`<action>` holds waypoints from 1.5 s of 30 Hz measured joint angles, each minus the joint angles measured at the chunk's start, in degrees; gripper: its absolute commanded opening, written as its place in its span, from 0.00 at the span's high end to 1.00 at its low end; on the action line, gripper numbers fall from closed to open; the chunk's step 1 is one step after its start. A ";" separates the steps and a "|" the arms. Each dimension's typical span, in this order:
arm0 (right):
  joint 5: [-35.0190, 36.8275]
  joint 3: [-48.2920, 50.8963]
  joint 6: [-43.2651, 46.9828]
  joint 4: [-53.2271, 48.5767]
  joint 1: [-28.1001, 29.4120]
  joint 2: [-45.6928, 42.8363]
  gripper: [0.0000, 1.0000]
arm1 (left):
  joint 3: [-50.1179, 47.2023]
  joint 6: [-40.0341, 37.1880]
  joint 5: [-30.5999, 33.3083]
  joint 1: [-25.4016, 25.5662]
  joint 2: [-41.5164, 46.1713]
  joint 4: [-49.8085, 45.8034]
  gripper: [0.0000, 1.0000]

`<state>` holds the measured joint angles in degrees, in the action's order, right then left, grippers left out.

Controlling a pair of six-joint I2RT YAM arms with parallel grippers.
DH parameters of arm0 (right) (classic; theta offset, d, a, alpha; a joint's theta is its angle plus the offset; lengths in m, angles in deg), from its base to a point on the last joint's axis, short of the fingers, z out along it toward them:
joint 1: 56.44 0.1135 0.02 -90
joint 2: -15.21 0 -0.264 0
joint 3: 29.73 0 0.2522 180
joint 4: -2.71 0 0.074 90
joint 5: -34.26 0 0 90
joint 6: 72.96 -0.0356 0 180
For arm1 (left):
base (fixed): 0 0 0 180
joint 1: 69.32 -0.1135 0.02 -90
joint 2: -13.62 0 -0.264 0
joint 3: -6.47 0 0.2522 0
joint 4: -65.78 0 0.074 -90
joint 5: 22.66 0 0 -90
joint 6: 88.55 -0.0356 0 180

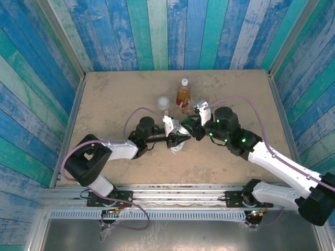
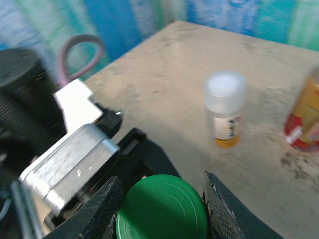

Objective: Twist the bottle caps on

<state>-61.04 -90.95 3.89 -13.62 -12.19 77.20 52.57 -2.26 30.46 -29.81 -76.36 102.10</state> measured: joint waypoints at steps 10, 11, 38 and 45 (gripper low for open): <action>14.45 -1.18 -6.40 -0.66 3.87 3.76 0.52 | 0.96 -0.74 7.21 1.09 -1.27 -3.82 0.59; 13.44 -1.18 -5.57 -0.76 3.43 3.26 0.48 | 0.96 -0.35 6.80 1.05 -1.27 -3.13 0.59; -22.01 -0.81 9.53 -1.22 -7.74 -0.72 0.45 | 1.20 5.64 -16.28 -2.93 -2.16 7.91 0.56; -24.11 -1.29 9.73 -0.42 -7.74 0.70 0.52 | 1.57 4.57 -17.29 -2.91 -2.23 7.06 0.56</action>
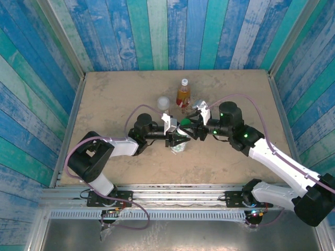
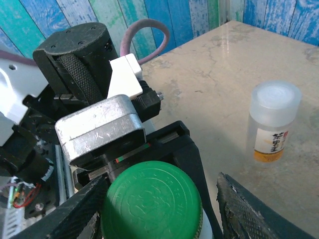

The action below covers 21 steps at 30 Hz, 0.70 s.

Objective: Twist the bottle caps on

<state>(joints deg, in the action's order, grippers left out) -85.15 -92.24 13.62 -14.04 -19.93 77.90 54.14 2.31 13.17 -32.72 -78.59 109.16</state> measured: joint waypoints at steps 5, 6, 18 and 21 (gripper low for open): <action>-0.39 -0.02 0.94 0.46 -0.15 0.85 0.67 | 0.00 0.26 0.68 -0.02 -0.11 -1.62 0.54; -0.35 -0.02 1.05 0.44 -0.15 0.98 0.67 | 0.00 0.20 0.90 -0.02 -0.11 -1.88 0.54; -4.85 -0.02 6.67 -1.05 -0.39 0.20 0.73 | 0.00 0.20 -0.55 0.24 -0.44 -0.63 0.28; -6.60 -0.39 9.68 -2.40 -0.55 0.00 0.73 | 0.00 0.44 -2.03 0.33 -0.46 -0.24 0.34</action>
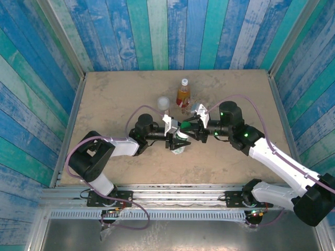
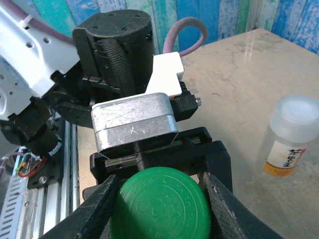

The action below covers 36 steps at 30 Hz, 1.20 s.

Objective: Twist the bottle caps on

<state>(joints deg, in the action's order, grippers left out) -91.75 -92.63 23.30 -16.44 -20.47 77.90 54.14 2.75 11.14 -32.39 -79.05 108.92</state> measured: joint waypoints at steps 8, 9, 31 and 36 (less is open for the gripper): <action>-2.97 -2.36 4.87 -3.78 -0.44 0.76 0.54 | 0.00 -0.46 -2.25 0.52 0.00 1.14 0.57; -3.10 -2.75 5.14 -4.13 -0.50 1.07 0.45 | 0.00 -0.48 -2.03 0.50 0.00 1.18 0.58; 3.34 -1.79 -2.23 -0.33 -0.44 -0.39 0.79 | -0.13 -2.40 4.04 -0.09 0.00 0.83 0.58; 8.55 -2.05 -5.53 0.04 0.59 0.24 0.83 | -1.18 -2.32 10.60 0.31 0.09 1.16 0.58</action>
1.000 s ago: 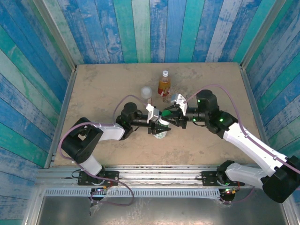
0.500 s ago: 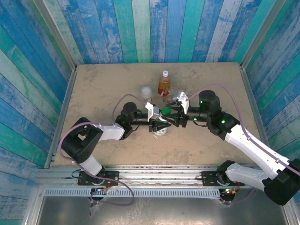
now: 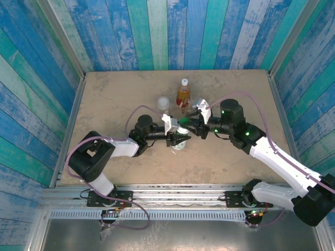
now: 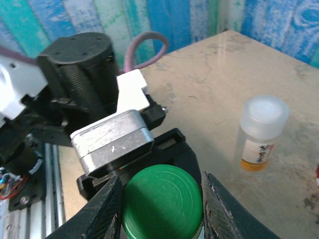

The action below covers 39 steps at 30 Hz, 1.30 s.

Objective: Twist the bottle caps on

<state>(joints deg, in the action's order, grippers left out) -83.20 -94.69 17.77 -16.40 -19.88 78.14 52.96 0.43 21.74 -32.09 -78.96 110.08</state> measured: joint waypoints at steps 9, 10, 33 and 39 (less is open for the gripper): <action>26.18 0.63 -9.14 3.58 8.70 3.08 0.57 | -1.14 -0.52 16.13 0.48 0.07 -3.85 0.56; 26.86 0.63 -9.79 3.63 9.25 3.17 0.52 | -1.22 -0.55 16.90 0.50 0.07 -4.17 0.56; 24.96 0.52 -10.86 4.52 8.28 7.28 0.73 | -2.51 -2.23 17.66 1.03 1.51 -2.56 0.02; 25.14 1.88 -4.74 4.55 3.54 3.87 0.72 | -5.81 -1.51 20.65 1.03 5.03 -1.18 0.06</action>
<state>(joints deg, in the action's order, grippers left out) -58.06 -92.81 13.03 -11.85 -16.34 82.01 47.14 -1.08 42.39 -31.06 -73.93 108.90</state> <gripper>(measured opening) 0.415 0.939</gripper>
